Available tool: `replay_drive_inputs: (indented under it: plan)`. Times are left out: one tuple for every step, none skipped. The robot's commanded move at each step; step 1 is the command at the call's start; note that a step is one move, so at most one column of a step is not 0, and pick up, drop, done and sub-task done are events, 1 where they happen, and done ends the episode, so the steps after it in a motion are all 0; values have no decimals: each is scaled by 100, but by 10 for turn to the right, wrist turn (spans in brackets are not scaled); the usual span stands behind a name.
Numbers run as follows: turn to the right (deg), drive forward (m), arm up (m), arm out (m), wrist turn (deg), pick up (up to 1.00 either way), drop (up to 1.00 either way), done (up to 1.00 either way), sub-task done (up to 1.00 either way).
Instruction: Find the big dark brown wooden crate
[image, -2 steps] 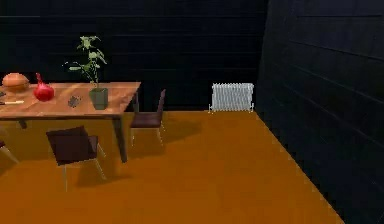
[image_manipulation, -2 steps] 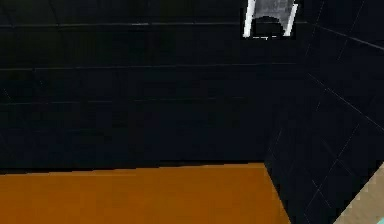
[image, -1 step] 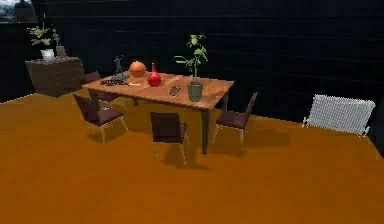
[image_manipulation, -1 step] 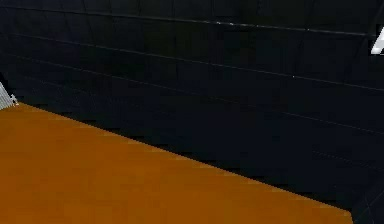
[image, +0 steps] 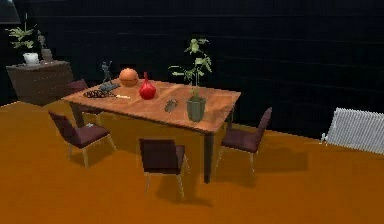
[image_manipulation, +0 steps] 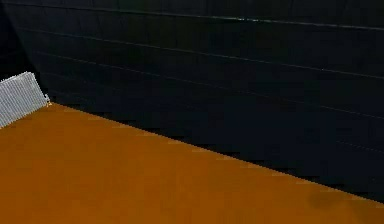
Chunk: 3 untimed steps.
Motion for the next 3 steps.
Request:
replay_drive_inputs:
  plan:
    - [-450, 0, 0, 0, 0, 0, 0, 0, 0]
    - [-210, 0, 0, 0, 0, 0, 0, 0, 0]
    - [0, 100, 0, 0, 0, 0, 0, 0, 0]
